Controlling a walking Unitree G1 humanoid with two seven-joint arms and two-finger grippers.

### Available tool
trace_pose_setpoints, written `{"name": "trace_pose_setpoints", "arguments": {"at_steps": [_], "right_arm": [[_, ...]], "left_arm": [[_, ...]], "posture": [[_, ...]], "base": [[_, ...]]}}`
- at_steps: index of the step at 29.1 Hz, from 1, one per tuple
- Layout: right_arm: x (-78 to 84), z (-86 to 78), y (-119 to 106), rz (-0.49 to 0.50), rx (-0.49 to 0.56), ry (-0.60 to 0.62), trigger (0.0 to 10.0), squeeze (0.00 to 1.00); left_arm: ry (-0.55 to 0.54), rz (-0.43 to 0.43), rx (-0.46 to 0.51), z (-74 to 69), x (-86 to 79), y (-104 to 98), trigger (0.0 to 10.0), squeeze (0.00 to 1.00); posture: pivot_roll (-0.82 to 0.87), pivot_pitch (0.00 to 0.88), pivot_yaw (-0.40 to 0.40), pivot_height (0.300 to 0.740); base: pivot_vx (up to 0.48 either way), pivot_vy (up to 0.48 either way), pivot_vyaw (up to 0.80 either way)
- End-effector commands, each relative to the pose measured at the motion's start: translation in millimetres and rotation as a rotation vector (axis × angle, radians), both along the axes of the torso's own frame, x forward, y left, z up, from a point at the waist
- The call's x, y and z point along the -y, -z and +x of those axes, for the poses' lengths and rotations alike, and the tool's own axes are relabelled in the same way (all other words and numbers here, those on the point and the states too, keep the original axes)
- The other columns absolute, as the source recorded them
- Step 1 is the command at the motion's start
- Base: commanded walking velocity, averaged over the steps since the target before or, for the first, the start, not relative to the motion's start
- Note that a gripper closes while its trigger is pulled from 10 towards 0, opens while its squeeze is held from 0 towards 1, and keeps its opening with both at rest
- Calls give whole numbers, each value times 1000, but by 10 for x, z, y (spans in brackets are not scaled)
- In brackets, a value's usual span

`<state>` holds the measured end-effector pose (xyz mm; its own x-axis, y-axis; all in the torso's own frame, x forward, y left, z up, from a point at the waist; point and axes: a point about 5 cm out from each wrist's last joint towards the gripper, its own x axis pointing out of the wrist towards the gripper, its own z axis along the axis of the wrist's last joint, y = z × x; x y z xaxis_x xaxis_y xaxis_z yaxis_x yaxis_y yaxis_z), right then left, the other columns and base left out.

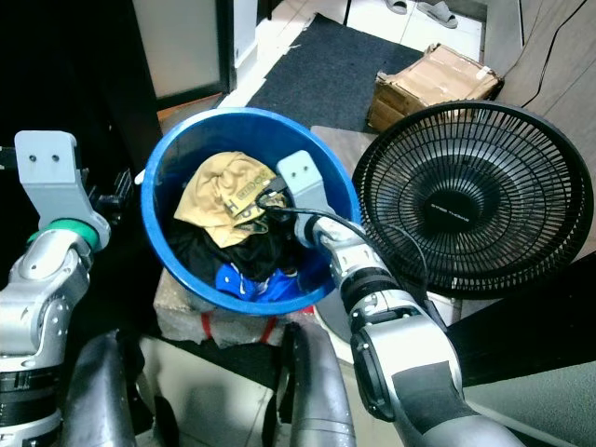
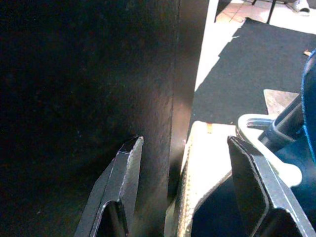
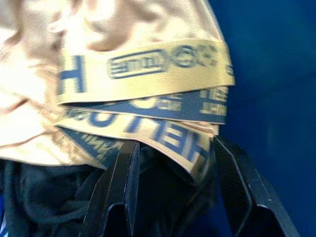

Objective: Clothes washing

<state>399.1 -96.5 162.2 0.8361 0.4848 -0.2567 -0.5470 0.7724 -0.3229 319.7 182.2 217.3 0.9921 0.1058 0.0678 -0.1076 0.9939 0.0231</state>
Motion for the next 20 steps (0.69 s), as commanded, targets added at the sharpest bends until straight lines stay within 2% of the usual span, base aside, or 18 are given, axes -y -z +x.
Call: {"name": "trace_pose_setpoints", "arguments": {"at_steps": [1, 4, 7, 12, 13, 16, 20], "right_arm": [[-44, -36, 92, -32, -37, -36, 10000, 0], [-64, -39, 104, -34, -51, -41, 10000, 0], [-114, -68, 188, -61, -104, -47, 10000, 0], [-190, -109, 246, -89, -128, -104, 10000, 0], [-211, -125, 278, -33, -183, -98, 10000, 0], [-216, -142, 318, -1, -232, -88, 10000, 0], [-201, -171, 393, -12, -286, -75, 10000, 0]], "left_arm": [[-28, 8, -21, -32, -56, 46, 10000, 0], [-29, 9, -21, -37, -59, 47, 10000, 0], [-41, 17, -31, -99, -91, 64, 10000, 0], [-55, 27, -39, -150, -133, 67, 10000, 0], [-61, 30, -47, -175, -146, 84, 10000, 0], [-67, 30, -52, -199, -153, 97, 10000, 0], [-71, 31, -56, -223, -162, 98, 10000, 0]], "posture": [[140, 233, -64, 445], [143, 234, -65, 445], [171, 252, -70, 445], [190, 271, -76, 445], [194, 278, -78, 445], [202, 287, -81, 445], [207, 293, -84, 445]], "base": [[0, 0, 0], [0, 0, 0], [0, 0, 0], [0, 0, 0], [0, 0, 0], [0, 0, 0], [0, 0, 0]]}}
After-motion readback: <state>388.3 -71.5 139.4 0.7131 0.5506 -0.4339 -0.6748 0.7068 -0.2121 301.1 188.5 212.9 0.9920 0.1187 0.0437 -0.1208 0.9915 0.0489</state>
